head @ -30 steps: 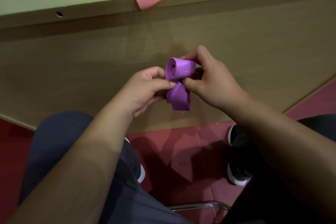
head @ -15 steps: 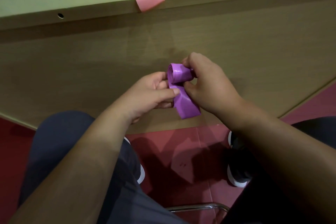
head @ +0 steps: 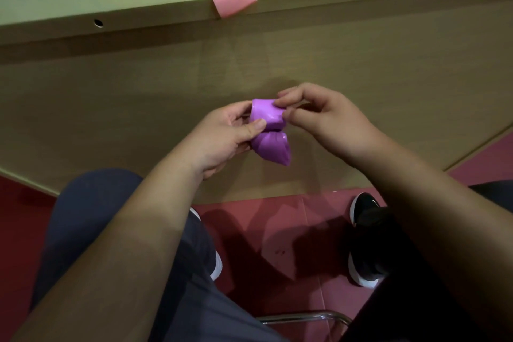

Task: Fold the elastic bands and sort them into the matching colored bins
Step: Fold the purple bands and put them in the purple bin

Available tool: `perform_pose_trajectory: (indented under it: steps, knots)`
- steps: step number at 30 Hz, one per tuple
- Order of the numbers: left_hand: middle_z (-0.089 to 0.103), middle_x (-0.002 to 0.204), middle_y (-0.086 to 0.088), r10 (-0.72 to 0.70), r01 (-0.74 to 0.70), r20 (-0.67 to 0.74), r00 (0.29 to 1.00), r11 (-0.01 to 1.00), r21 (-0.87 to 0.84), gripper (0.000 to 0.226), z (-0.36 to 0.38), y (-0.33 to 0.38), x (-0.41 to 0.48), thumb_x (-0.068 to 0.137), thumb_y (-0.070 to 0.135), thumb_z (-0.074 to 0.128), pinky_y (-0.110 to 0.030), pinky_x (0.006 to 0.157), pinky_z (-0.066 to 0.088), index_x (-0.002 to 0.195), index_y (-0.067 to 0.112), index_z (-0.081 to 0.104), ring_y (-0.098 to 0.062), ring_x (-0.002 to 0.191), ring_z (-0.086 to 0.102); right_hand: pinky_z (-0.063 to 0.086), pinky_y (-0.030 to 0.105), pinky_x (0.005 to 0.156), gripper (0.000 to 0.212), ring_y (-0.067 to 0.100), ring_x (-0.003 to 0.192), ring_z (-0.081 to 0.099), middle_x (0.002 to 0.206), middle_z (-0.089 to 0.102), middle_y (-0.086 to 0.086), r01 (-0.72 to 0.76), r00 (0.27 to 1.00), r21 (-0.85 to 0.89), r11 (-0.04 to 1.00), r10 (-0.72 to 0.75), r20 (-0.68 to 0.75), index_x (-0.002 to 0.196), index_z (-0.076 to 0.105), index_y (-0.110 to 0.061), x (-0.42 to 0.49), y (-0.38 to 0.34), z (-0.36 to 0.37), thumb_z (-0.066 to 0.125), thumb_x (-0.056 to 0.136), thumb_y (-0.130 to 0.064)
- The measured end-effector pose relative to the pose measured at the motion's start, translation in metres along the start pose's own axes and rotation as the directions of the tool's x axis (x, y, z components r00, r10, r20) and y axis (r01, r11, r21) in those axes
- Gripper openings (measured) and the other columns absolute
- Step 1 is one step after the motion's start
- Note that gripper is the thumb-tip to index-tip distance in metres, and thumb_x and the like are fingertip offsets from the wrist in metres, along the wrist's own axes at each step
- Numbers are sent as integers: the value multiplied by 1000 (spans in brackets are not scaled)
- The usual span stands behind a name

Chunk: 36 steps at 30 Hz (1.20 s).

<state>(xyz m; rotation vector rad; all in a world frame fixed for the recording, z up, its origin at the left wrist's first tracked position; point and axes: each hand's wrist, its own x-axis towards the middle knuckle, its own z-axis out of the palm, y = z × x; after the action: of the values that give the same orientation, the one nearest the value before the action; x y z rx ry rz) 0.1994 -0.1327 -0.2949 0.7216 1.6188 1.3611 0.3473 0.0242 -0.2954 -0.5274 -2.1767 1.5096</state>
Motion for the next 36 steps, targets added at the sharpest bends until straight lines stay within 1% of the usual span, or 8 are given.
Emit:
perform_pose_trajectory:
  steps: [3,6,13,18,23,26,32,36]
  knots:
    - [71,133,-6,43,-43,14,999,999,-2,48,0,-1,2,102,-2,62,-29,93,53,143,23,60,-12,113,66,56,48,107,35,14,103,71,112,73,-1,-129,990,148,981,135,-33,118,69,-18,2,0,-2,80,87,-29]
    - [69,133,-3,89,-88,9,996,996,-18,58,2,-2,4,97,-12,62,-30,93,56,141,26,62,-14,115,64,56,49,109,47,14,118,72,125,73,-2,-242,970,130,962,239,40,142,61,-16,-1,1,-1,75,100,-30]
    - [69,138,-5,117,-115,-27,993,991,67,61,0,-3,5,93,-8,71,-43,98,60,146,18,58,-20,125,68,58,52,106,23,26,107,76,116,79,11,-223,971,147,964,207,115,126,73,-14,-3,0,-2,65,107,-23]
    - [76,124,-14,100,-100,4,995,991,92,41,2,-1,3,96,3,73,-40,99,60,135,9,63,-19,109,73,62,50,98,24,28,93,74,112,76,26,-244,970,250,937,232,78,119,74,-3,-2,-2,-2,65,107,-21]
    - [79,115,-11,122,-123,17,992,978,168,50,-1,-1,3,91,-5,75,-35,97,61,136,11,62,-18,109,75,59,60,100,32,30,85,66,98,70,26,-279,959,297,913,279,43,115,75,1,1,-2,2,65,106,-28]
    - [78,114,-12,117,-112,-9,993,968,225,54,0,-5,5,88,-6,77,-41,96,61,135,15,62,-21,107,75,59,61,99,39,32,84,66,102,69,38,-309,949,326,893,314,38,115,74,4,2,-3,4,64,106,-32]
    - [77,106,9,184,-109,-73,980,810,577,50,10,-13,4,79,12,72,-44,85,63,125,32,64,-13,97,74,63,55,94,48,33,85,75,92,68,19,-460,874,362,811,486,21,112,74,3,2,5,13,61,103,-41]
    - [69,103,3,244,-127,-18,970,564,816,36,18,-14,3,80,17,70,-35,73,47,114,21,59,-22,92,65,65,44,85,48,35,88,80,95,77,18,-597,777,398,697,626,70,112,76,-6,2,8,15,55,102,-48]
